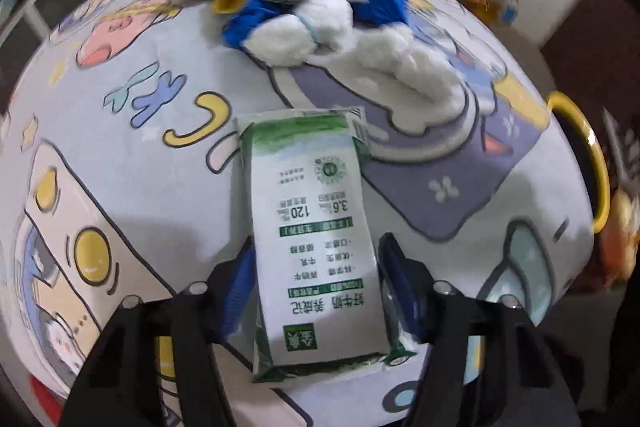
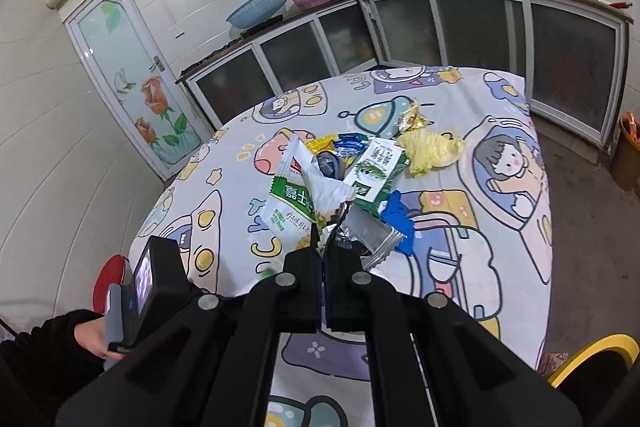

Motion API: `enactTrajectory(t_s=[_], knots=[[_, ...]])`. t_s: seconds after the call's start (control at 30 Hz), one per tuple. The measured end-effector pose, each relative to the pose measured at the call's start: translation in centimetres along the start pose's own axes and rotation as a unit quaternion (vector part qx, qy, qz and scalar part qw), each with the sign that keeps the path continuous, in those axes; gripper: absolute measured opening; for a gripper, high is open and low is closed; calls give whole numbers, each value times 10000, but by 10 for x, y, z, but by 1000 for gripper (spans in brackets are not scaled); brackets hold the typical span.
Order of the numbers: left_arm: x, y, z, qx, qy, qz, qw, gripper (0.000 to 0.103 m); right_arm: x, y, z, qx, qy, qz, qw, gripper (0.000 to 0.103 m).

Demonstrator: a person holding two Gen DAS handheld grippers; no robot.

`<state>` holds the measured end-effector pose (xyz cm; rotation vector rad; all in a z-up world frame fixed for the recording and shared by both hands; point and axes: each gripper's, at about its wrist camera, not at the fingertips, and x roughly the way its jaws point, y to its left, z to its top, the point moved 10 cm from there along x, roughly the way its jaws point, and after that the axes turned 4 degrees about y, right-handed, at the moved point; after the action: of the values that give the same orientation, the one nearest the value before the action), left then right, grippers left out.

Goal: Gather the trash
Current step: 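Carry both items over the bin and open both tools to drop them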

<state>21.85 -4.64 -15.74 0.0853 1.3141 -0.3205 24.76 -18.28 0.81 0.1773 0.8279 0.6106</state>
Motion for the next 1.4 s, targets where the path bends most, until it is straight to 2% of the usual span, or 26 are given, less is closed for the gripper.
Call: enactTrajectory(t_s=[0.03, 0.13, 0.3, 0.43, 0.57, 0.77, 0.87, 1.07, 1.17, 1.23, 1.4], knots=[[-7, 3, 1, -106, -83, -104, 9999, 54, -2, -1, -1, 11, -14, 0, 10000, 2], [-35, 9, 5, -150, -437, -42, 9989, 54, -10, -9, -5, 65, -73, -8, 10000, 2], [-73, 5, 13, -169, -770, -197, 9967, 54, -26, -26, -14, 250, -233, -33, 9994, 2], [-87, -25, 31, 10, -1003, -413, 9941, 54, -50, -46, -29, 418, -393, -172, 9982, 2], [-92, -67, 49, 297, -1198, -753, 9895, 54, -89, -77, -50, 680, -625, -531, 9943, 2], [-76, -164, 78, 929, -1145, -1429, 9787, 54, -153, -136, -94, 1219, -950, -1387, 9782, 2], [-66, -212, 84, 1229, -1078, -1706, 9717, 54, -188, -173, -125, 1592, -1076, -2034, 9600, 2], [-40, -300, 95, 1691, -868, -2061, 9599, 54, -226, -231, -182, 2212, -1046, -2802, 9282, 2], [-26, -331, 96, 1834, -757, -2160, 9560, 54, -224, -250, -204, 2500, -920, -2761, 9235, 2], [-14, -352, 95, 1932, -656, -2207, 9538, 54, -219, -261, -218, 2619, -805, -2881, 9176, 2], [10, -386, 92, 2080, -478, -2251, 9507, 55, -209, -280, -243, 2880, -644, -2836, 9124, 2]])
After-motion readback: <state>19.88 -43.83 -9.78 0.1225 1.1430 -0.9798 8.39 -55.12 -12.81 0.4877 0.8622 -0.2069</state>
